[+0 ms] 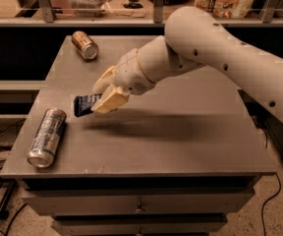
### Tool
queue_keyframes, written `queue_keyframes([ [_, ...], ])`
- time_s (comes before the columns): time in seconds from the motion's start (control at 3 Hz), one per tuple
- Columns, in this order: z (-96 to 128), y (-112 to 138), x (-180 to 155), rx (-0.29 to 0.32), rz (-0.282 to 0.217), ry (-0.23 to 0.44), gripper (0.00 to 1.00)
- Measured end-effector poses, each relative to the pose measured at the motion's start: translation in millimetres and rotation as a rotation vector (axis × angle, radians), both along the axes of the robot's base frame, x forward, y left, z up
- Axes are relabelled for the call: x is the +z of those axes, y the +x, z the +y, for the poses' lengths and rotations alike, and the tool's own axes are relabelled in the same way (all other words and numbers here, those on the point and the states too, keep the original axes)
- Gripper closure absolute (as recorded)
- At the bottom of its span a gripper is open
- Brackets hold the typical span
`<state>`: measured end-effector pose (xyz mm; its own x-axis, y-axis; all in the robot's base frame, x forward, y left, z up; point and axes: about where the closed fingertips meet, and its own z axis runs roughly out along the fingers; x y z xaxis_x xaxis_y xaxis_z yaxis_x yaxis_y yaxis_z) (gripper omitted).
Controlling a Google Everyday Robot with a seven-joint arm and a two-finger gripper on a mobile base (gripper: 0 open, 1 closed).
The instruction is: Move rxbar blueberry near redbull can
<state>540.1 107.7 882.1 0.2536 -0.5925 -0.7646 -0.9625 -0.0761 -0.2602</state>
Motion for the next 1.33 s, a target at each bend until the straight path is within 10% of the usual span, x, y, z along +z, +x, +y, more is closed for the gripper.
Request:
queue_keyframes([
  [1.33,12,-31,-35,0.028,0.045,-0.027,0.0],
])
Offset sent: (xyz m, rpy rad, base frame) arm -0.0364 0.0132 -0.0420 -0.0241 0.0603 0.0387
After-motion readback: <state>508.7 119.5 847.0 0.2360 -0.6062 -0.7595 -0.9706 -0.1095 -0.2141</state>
